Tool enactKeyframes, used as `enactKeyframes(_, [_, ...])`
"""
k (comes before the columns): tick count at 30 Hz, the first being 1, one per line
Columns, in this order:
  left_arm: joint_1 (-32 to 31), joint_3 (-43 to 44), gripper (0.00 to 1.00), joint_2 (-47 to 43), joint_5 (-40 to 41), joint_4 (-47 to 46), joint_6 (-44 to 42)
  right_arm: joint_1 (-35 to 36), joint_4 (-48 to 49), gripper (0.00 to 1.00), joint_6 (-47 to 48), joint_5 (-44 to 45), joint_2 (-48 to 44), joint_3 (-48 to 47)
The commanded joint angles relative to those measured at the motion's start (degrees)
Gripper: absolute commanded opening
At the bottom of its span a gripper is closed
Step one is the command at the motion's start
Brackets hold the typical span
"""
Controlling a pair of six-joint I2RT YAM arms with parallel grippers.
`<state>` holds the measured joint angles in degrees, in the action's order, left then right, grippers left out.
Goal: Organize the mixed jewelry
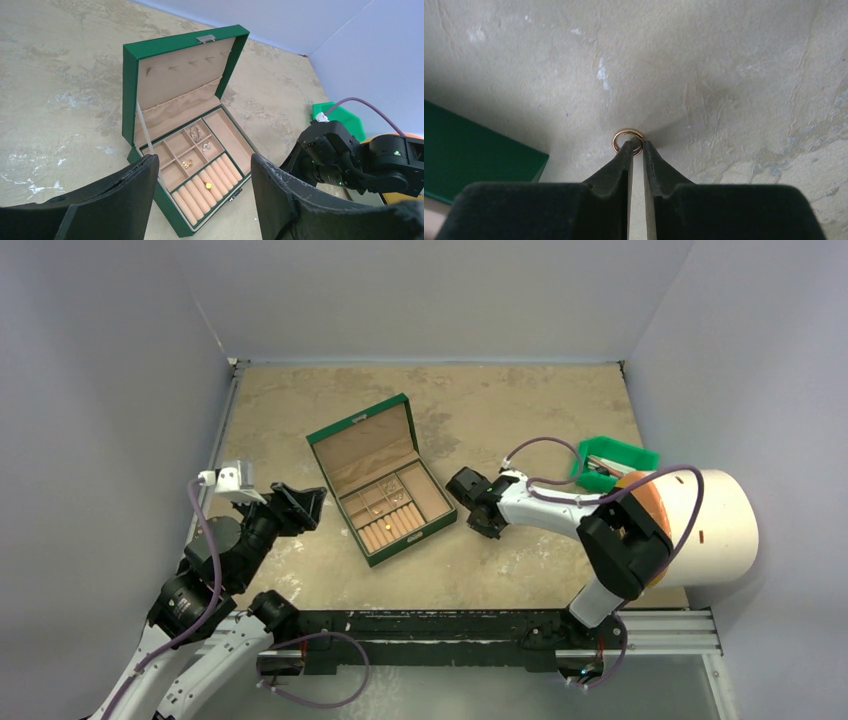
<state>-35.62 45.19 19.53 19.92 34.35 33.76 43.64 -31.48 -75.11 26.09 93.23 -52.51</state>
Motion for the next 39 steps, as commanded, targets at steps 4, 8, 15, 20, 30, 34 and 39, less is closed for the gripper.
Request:
enactKeyframes(4, [0.6,0.1,0.67,0.2,-0.8,-2.7,-1.1,6.4,-4.5,0.15,4.1,2.1,3.0,-2.3])
enactKeyframes(8, [0.5,0.1,0.67,-0.1,-0.8,-2.7,-1.1,9.2,-3.1,0.16,8.8,1.6,3.7,-1.3])
enactKeyframes(15, [0.5,0.1,0.67,-0.6,-0.9,-2.7,-1.1,13.6,7.4,0.21,19.7,-4.4,-1.8,7.6])
enactKeyframes(20, [0.5,-0.1,0.67,-0.7,-0.9,-2.8,-1.0,15.2,10.4,0.20,23.3,-8.6,-6.0,12.1])
enactKeyframes(30, [0.6,-0.1,0.67,-0.4,-0.9,-2.7,-0.8,16.7,-2.6,0.13,14.5,-1.4,-7.8,10.8])
enactKeyframes(34, [0.5,0.0,0.67,-0.2,-0.8,-2.7,-0.8,16.7,-4.3,0.11,12.9,0.7,-6.5,9.3])
enactKeyframes(39, [0.6,-0.1,0.67,-0.1,-0.6,-2.7,-0.7,16.7,-3.3,0.12,13.2,0.9,-3.3,7.5])
